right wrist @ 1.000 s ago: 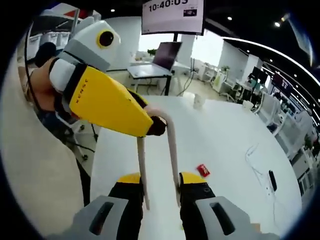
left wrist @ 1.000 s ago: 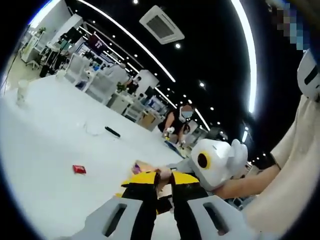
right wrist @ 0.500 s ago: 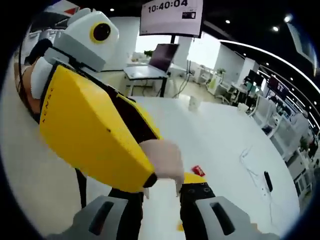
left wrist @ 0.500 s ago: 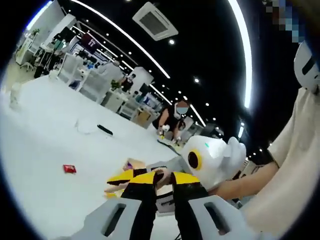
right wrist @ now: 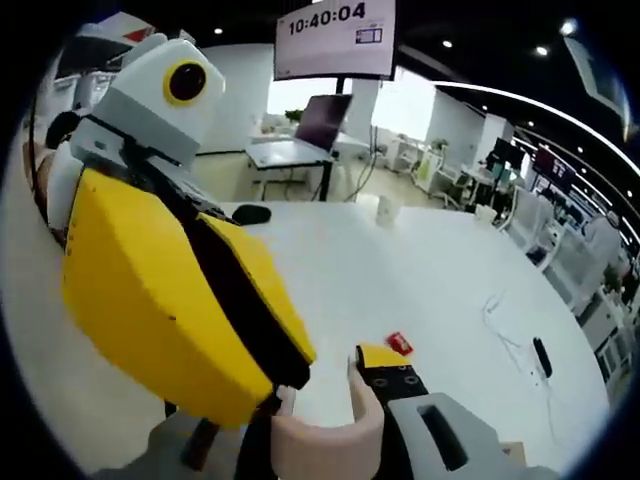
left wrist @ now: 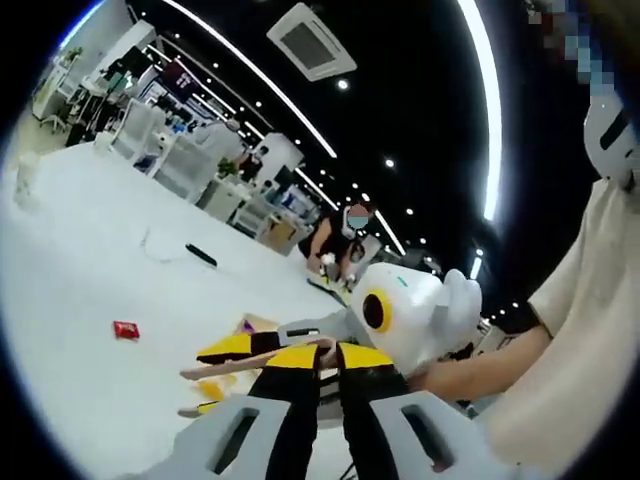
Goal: Place the target food into the container with the food tongs after gripping and lifting it, then release it inside without dropping or visibly crushing the food.
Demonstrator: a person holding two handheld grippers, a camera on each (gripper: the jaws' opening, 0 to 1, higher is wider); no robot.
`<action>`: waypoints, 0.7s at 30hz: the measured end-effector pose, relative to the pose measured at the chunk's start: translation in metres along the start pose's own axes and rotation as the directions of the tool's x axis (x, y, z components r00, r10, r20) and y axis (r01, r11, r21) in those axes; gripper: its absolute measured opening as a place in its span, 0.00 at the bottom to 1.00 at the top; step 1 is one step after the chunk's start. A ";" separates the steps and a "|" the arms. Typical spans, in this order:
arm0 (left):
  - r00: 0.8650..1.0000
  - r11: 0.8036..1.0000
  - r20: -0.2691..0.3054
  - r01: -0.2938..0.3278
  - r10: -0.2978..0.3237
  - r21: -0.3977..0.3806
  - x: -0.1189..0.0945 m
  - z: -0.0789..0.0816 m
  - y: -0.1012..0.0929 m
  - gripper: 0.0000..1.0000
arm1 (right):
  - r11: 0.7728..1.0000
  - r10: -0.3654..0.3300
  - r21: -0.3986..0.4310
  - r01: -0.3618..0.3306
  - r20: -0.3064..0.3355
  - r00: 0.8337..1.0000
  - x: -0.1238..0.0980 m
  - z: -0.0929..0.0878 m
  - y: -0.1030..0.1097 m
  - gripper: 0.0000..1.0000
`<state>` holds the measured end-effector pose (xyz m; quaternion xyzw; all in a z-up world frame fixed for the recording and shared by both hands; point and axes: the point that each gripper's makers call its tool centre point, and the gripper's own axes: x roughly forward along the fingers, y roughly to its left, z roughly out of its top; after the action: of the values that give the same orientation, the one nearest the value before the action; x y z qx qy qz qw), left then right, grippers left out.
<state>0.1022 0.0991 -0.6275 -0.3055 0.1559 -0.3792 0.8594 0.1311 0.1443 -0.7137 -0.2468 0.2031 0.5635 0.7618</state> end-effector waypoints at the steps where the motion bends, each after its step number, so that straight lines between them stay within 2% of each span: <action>1: 1.000 1.000 0.013 -0.010 0.010 -0.006 -0.001 0.002 0.002 0.13 | 1.000 -0.007 0.024 0.007 0.000 1.000 -0.001 -0.003 -0.004 0.25; 4: 0.999 0.999 0.023 -0.035 0.035 0.001 -0.002 0.004 0.007 0.21 | 0.998 -0.018 0.052 0.018 -0.004 1.000 -0.004 -0.010 -0.009 0.25; 8: 0.998 0.998 0.020 -0.065 0.065 0.013 -0.007 0.005 0.018 0.22 | 0.996 -0.037 0.079 0.038 -0.018 0.999 -0.007 -0.022 -0.018 0.25; 16: 0.992 0.992 0.001 -0.123 0.123 -0.005 -0.020 -0.006 0.036 0.22 | 0.988 -0.091 0.119 0.102 -0.099 0.991 -0.019 -0.069 -0.043 0.25; 20: 0.991 0.991 -0.007 -0.134 0.134 -0.011 -0.024 -0.011 0.039 0.22 | 0.991 -0.081 0.091 0.094 -0.136 0.987 -0.023 -0.084 -0.050 0.26; 21: 0.990 0.990 -0.009 -0.137 0.137 -0.013 -0.025 -0.012 0.040 0.22 | 0.996 -0.071 0.046 0.078 -0.155 0.985 -0.024 -0.089 -0.051 0.26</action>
<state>0.1016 0.1337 -0.6612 -0.2982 0.1826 -0.3194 0.8808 0.1708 0.0600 -0.7627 -0.2771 0.2660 0.5086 0.7706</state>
